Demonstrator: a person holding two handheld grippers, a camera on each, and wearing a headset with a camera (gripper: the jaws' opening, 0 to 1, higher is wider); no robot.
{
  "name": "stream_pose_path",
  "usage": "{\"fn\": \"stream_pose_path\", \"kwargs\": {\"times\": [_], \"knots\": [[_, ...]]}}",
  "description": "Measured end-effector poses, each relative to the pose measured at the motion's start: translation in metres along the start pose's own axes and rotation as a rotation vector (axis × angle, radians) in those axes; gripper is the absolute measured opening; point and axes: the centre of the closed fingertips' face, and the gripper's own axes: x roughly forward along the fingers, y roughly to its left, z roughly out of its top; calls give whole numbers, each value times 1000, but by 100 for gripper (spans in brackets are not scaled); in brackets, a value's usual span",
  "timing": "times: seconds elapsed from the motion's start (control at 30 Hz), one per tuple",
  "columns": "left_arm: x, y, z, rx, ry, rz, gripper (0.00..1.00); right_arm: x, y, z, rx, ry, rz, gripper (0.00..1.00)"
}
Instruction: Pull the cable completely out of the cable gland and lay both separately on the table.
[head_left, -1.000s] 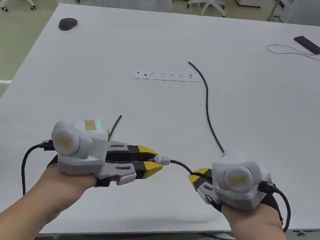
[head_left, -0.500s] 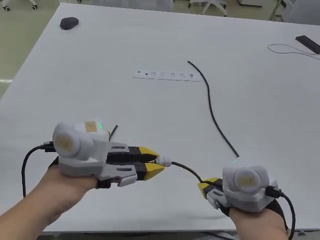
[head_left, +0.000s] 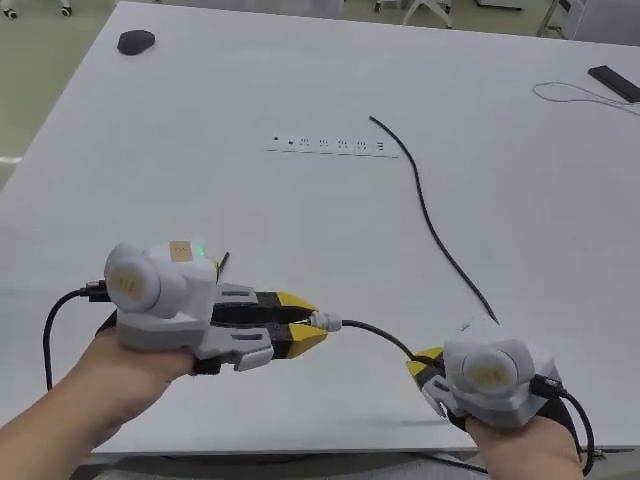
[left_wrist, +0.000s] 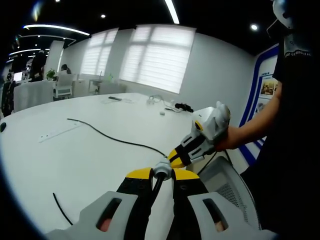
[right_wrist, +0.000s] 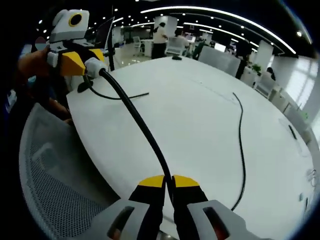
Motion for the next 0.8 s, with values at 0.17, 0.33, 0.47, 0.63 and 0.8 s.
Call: {"fn": "stream_pose_path", "kwargs": {"times": [0.17, 0.33, 0.47, 0.63, 0.8], "knots": [[-3, 4, -2, 0, 5, 12, 15, -10, -4, 6, -46, -27, -17, 0], [-7, 8, -1, 4, 5, 28, 15, -20, -7, 13, -49, -47, -16, 1], [-7, 6, -1, 6, 6, 32, 15, -26, -9, 21, -36, -44, -22, 2], [-9, 6, -2, 4, 11, 36, 15, -32, -1, 36, -30, -69, 11, 10], [-12, 5, -4, 17, 19, 46, 15, -39, 14, 60, -77, -106, 55, 12]]}}
